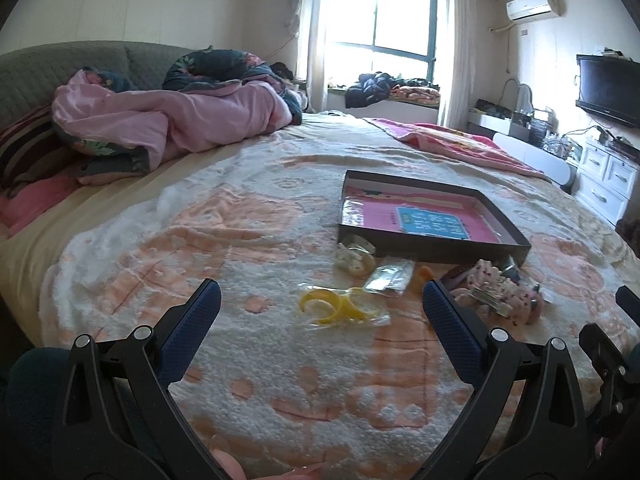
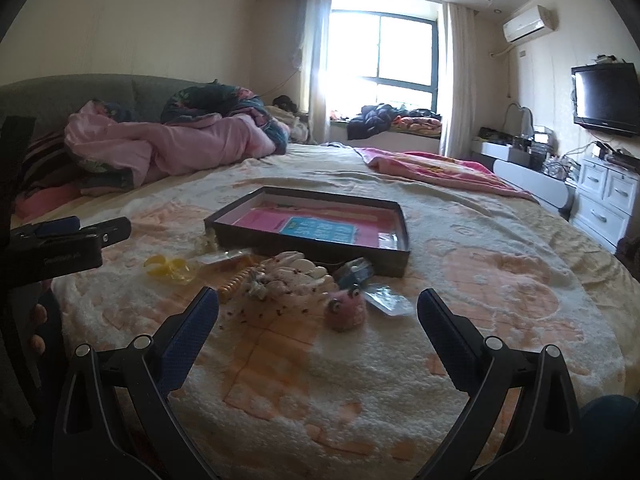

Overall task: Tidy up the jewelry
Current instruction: 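Grasp the pink lace bow clip with the right tool while the left tool grasps the bagged yellow clips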

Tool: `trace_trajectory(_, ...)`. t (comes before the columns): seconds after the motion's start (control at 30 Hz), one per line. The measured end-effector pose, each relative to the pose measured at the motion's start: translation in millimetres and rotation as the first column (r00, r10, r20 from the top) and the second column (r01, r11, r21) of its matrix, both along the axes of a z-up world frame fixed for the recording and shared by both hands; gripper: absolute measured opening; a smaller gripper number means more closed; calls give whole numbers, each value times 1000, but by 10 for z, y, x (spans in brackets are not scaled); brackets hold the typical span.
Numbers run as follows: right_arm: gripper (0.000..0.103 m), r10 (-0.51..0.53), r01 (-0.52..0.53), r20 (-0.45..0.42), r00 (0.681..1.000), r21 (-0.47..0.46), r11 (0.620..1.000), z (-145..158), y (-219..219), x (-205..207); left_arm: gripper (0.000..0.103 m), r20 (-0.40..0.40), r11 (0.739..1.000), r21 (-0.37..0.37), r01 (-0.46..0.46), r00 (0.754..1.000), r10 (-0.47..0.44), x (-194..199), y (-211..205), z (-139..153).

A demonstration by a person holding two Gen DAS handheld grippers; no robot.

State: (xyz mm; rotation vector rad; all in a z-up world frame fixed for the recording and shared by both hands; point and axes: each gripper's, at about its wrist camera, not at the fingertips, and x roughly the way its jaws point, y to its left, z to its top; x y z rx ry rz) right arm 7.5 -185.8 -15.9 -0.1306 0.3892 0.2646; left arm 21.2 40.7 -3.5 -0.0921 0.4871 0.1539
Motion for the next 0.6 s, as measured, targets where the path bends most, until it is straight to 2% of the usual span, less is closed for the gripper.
trace_trajectory(0.1,97,24,-24,-7,1000,-7,1000,-4,69,39,93,-18,1000,-2,-12,1000,12,46,53,-24)
trace_trajectory(0.27,97,67,-68,-18,998,-27,997,-17,186,136,93,-95,999,-31,-28,995,25,205,158,-126)
trace_trajectory(0.43,97,102,-104,-49,994,-56,993,-39,286,284,93,-195,996,-74,-41,981,25,390,270,-278)
trace_trajectory(0.6,97,129,-136,-80,988,-79,988,-92,373,441,93,-248,995,-92,-42,969,18,527,331,-360)
